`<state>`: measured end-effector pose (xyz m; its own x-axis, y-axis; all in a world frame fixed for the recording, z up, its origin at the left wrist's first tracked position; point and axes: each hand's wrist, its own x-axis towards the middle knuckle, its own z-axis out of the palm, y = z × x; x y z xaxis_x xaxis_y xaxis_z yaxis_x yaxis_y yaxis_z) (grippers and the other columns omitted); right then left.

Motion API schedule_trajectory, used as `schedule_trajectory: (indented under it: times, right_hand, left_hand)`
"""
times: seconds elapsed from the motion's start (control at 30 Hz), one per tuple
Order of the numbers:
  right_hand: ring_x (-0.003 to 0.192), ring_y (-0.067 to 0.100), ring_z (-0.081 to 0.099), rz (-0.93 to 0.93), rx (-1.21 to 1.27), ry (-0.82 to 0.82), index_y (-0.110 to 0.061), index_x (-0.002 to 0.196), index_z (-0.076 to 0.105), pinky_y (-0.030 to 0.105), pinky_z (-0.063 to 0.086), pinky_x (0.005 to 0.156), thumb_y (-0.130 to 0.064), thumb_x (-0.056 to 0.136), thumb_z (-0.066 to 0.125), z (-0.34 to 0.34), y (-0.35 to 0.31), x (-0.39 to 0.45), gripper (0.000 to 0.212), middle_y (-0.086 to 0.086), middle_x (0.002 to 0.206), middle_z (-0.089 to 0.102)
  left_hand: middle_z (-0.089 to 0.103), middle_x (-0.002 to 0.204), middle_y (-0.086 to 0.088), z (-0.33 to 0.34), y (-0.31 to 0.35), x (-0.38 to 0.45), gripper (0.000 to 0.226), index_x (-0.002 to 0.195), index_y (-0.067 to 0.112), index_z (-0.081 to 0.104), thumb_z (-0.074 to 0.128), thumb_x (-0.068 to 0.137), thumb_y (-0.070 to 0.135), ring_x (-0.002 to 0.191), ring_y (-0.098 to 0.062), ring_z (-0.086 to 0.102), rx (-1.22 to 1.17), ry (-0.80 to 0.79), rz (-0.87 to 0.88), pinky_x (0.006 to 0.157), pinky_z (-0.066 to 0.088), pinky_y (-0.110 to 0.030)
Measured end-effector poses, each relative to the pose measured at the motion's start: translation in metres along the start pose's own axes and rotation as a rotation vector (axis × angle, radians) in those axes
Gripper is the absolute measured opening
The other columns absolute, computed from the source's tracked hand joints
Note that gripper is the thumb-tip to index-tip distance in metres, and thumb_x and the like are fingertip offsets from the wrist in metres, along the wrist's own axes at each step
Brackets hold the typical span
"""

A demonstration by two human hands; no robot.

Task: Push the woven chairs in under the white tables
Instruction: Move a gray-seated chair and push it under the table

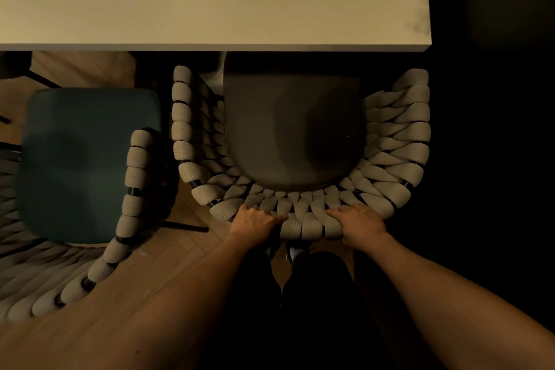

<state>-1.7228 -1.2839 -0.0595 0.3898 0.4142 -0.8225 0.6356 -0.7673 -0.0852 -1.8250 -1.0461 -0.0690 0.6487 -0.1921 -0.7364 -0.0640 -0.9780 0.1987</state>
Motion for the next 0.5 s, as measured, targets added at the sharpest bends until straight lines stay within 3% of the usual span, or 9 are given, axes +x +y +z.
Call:
schedule_trajectory:
  times: [0.17, 0.3, 0.4, 0.5]
  right_hand:
    - [0.134, 0.026, 0.044, 0.000, -0.003, -0.048, -0.034, 0.153, 0.032, 0.042, 0.034, 0.113, -0.043, 0.081, 0.073, -0.007, -0.003, -0.001, 0.084, 0.000, 0.147, 0.049]
    - [0.134, 0.027, 0.044, 0.008, 0.021, -0.076, -0.033, 0.150, 0.036, 0.047, 0.033, 0.111, -0.068, 0.075, 0.068, -0.011, -0.011, -0.002, 0.088, 0.000, 0.146, 0.050]
    - [0.123, 0.026, 0.053, -0.028, 0.064, -0.051, -0.032, 0.138, 0.047, 0.046, 0.039, 0.103, -0.077, 0.071, 0.063, -0.019, -0.022, -0.003, 0.082, -0.001, 0.135, 0.058]
    - [0.120, 0.026, 0.056, -0.088, 0.179, -0.069, -0.030, 0.139, 0.048, 0.044, 0.045, 0.099, -0.074, 0.074, 0.064, -0.032, -0.039, -0.003, 0.080, 0.000, 0.136, 0.057]
  left_hand:
    - [0.059, 0.134, -0.006, -0.005, 0.003, 0.002, 0.055, 0.149, 0.038, 0.036, 0.056, 0.097, 0.042, 0.123, -0.028, 0.055, -0.020, -0.053, -0.022, 0.106, 0.039, -0.050]
    - [0.056, 0.139, -0.006, -0.016, 0.004, 0.002, 0.066, 0.151, 0.036, 0.032, 0.060, 0.093, 0.049, 0.128, -0.030, 0.051, -0.122, -0.107, -0.015, 0.109, 0.036, -0.053]
    - [0.056, 0.139, -0.006, -0.025, 0.005, -0.005, 0.074, 0.151, 0.030, 0.035, 0.065, 0.087, 0.054, 0.126, -0.030, 0.052, -0.180, -0.102, -0.016, 0.103, 0.040, -0.045]
    - [0.059, 0.132, -0.006, -0.027, 0.006, -0.015, 0.060, 0.139, 0.025, 0.049, 0.063, 0.089, 0.054, 0.118, -0.028, 0.055, -0.217, -0.053, -0.065, 0.091, 0.042, -0.037]
